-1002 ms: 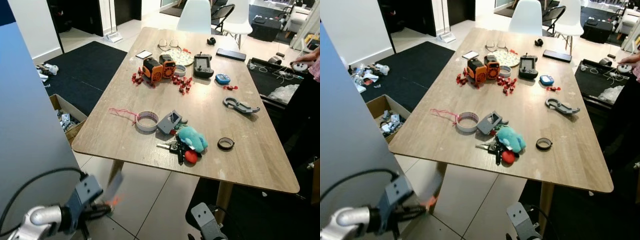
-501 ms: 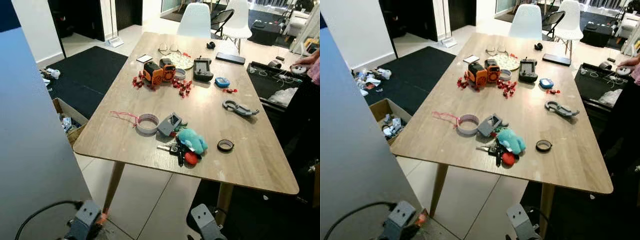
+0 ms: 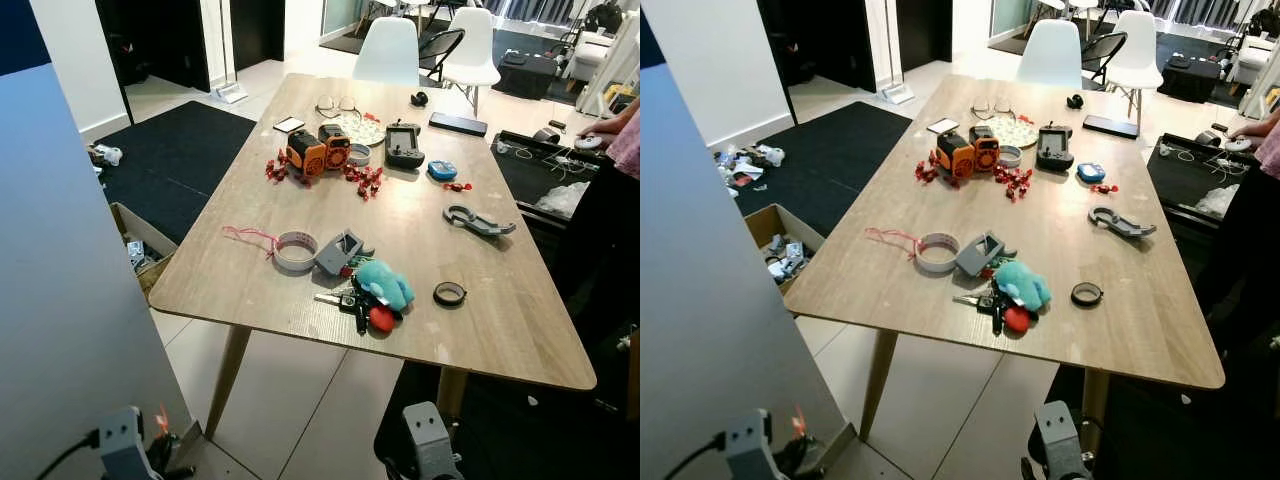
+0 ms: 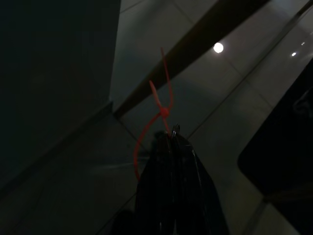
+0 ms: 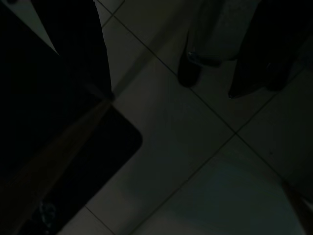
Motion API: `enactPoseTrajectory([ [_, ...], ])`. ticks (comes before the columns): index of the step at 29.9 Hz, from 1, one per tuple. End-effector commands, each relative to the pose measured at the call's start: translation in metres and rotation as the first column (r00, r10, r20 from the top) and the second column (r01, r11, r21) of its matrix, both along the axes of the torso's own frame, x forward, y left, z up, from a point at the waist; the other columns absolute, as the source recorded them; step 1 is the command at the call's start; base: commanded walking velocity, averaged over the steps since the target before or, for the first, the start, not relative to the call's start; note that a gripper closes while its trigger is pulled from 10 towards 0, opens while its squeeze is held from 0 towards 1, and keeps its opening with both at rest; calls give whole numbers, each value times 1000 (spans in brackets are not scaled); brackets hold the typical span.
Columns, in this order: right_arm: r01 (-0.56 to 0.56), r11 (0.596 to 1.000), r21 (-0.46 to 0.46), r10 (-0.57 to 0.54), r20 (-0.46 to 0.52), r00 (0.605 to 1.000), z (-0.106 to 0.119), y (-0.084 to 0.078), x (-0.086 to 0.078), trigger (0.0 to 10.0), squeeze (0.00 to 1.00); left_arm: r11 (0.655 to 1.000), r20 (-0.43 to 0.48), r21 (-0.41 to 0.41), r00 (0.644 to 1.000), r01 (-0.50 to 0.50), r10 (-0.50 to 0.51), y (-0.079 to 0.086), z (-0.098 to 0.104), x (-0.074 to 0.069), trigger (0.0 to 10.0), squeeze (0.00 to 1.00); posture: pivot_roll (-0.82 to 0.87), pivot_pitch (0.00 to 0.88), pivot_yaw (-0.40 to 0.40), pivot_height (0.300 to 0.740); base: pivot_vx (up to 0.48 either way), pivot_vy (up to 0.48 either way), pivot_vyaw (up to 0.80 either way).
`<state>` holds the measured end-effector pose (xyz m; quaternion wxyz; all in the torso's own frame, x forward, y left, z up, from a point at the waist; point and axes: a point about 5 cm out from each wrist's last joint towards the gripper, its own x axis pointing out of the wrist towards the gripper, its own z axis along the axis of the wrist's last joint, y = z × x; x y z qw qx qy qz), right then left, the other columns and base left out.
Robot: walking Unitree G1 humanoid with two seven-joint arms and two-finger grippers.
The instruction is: Hang keys on a hook
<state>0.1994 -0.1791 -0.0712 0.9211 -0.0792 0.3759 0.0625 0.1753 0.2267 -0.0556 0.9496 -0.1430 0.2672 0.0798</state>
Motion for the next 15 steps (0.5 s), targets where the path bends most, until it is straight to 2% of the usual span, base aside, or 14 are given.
enactPoseTrajectory([
  [1,61,998,1,-61,-21,998,-2,-7,-5,10000,0,1000,-5,18,1000,-14,14,-5,-3,-1,10000,0,47,38,-46,740,0,0,0],
  [4,187,982,33,-187,-10,982,-1,-17,-3,10000,0,999,13,37,1000,-19,19,-8,-2,1,10000,0,47,30,-49,740,0,0,0],
  [7,323,944,65,-324,-4,946,1,-28,-2,10000,0,997,23,47,997,69,-70,-17,-3,5,10000,0,41,23,-40,740,0,0,0],
  [9,323,944,65,-324,-4,946,1,-28,-2,10000,0,997,23,47,997,69,-70,-17,-3,5,10000,0,41,23,-40,740,0,0,0],
  [11,409,909,80,-410,-5,912,2,-37,-4,10000,0,982,22,67,984,174,-176,-26,-2,10,10000,0,33,18,-25,740,0,0,0],
  [15,430,900,69,-430,-17,903,1,-43,-8,10000,0,968,13,81,970,239,-241,-32,-2,15,10000,0,20,15,-3,740,0,0,0],
])
